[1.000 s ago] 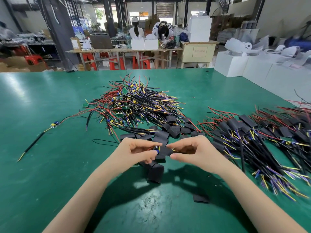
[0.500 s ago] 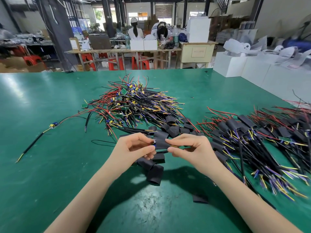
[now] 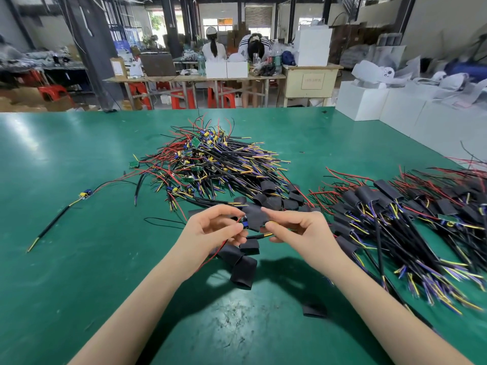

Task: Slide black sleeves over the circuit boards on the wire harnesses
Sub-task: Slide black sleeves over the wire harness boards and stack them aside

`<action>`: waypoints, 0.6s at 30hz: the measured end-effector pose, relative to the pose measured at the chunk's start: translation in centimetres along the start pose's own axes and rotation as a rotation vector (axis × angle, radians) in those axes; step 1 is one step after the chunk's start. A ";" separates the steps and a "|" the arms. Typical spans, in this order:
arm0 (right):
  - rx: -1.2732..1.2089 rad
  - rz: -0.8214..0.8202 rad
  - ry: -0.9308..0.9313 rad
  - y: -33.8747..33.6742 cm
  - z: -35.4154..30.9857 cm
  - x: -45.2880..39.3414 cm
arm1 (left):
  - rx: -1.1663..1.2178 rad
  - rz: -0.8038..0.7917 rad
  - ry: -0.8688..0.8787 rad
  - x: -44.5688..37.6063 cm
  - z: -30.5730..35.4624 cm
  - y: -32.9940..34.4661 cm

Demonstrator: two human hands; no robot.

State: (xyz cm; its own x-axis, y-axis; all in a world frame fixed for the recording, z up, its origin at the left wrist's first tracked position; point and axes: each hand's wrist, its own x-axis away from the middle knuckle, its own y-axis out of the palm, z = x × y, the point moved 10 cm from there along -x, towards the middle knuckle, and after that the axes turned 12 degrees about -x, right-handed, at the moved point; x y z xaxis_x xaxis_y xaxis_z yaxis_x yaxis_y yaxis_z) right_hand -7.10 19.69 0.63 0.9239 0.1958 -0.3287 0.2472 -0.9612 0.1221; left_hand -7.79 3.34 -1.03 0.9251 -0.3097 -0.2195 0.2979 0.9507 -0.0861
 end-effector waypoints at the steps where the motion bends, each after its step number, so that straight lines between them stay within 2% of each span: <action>1: 0.008 -0.006 -0.005 0.1 0.1 0.0 | 0.007 -0.008 -0.008 0.0 -0.1 0.1; 12: 0.031 -0.040 0.056 0.3 0.7 0.3 | -0.071 -0.007 -0.026 0.2 -0.1 0.6; 18: 0.116 -0.050 0.011 0.5 0.2 0.1 | -0.095 0.015 -0.008 0.4 0.2 1.0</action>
State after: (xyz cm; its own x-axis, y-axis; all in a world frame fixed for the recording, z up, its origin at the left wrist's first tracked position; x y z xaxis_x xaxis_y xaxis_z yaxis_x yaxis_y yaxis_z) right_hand -6.96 19.21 0.44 0.9145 0.2454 -0.3215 0.2581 -0.9661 -0.0032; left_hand -7.08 4.14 -1.04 0.9313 -0.2948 -0.2138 0.2604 0.9495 -0.1748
